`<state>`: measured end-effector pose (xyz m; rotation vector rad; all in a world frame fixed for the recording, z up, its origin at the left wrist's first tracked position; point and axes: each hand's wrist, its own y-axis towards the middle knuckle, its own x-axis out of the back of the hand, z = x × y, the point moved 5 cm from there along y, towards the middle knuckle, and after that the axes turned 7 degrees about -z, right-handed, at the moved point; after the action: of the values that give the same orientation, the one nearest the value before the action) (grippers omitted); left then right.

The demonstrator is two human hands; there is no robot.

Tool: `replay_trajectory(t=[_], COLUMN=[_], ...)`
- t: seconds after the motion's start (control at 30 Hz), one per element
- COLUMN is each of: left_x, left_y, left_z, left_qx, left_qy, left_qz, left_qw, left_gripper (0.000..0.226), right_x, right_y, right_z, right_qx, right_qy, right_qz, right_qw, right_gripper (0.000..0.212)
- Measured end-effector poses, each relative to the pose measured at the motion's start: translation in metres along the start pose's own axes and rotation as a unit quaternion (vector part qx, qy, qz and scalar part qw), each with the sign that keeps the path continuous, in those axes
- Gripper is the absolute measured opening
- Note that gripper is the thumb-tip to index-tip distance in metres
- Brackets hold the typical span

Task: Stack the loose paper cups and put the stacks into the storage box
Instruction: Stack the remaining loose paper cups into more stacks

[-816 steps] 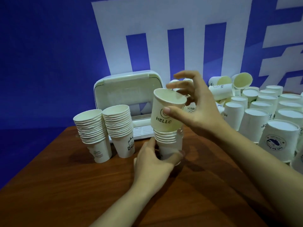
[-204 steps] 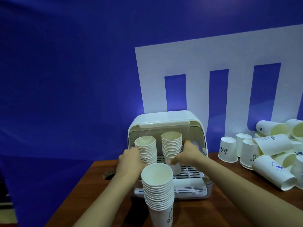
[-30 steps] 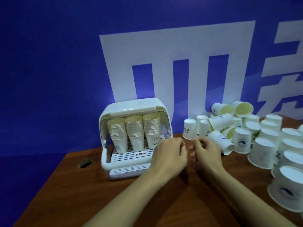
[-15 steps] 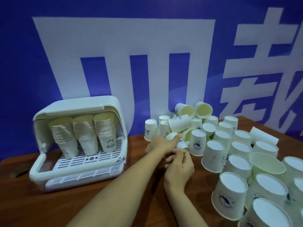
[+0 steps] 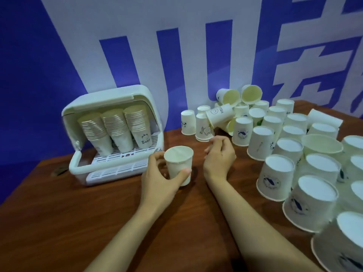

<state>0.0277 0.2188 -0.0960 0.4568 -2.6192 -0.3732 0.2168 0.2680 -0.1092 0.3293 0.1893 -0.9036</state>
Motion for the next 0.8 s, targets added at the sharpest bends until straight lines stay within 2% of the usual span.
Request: replay_trajectory(t=[0.1, 0.2, 0.33, 0.43, 0.5, 0.57, 0.67, 0.73, 0.8], left_x=[0.008, 0.0, -0.01, -0.008, -0.008, -0.011, -0.015, -0.014, -0.012], left_y=[-0.027, -0.038, -0.051, -0.061, -0.066, -0.069, -0.074, -0.076, -0.077], left_z=[0.004, 0.004, -0.004, -0.012, -0.014, -0.015, -0.017, -0.018, -0.018], left_qx=[-0.031, -0.062, -0.14, -0.18, -0.196, -0.215, -0.243, -0.255, -0.261], left_qy=[0.01, 0.013, 0.021, 0.003, -0.003, -0.003, 0.007, 0.012, 0.013], left_qz=[0.011, 0.049, 0.133, 0.163, 0.181, 0.192, 0.203, 0.201, 0.195], left_qw=[0.999, 0.997, 0.981, 0.97, 0.964, 0.957, 0.949, 0.946, 0.945], left_gripper=[0.07, 0.074, 0.073, 0.068, 0.063, 0.062, 0.063, 0.064, 0.066], right_x=[0.007, 0.035, 0.097, 0.132, 0.163, 0.202, 0.242, 0.253, 0.255], right_y=[-0.014, -0.033, -0.068, -0.095, -0.104, -0.107, -0.103, -0.095, -0.094], right_z=[0.029, 0.075, 0.137, 0.163, 0.169, 0.17, 0.153, 0.129, 0.112], right_qx=[0.069, 0.158, 0.275, 0.325, 0.354, 0.377, 0.364, 0.282, 0.247], right_qy=[-0.096, -0.19, -0.247, -0.36, -0.429, -0.448, -0.531, -0.573, -0.571], right_qz=[0.091, 0.146, 0.122, 0.139, 0.102, 0.033, -0.031, -0.021, -0.003], right_qw=[0.989, 0.958, 0.921, 0.863, 0.824, 0.81, 0.764, 0.77, 0.783], right_gripper=[0.026, 0.028, 0.023, 0.017, 0.016, 0.02, 0.042, 0.064, 0.068])
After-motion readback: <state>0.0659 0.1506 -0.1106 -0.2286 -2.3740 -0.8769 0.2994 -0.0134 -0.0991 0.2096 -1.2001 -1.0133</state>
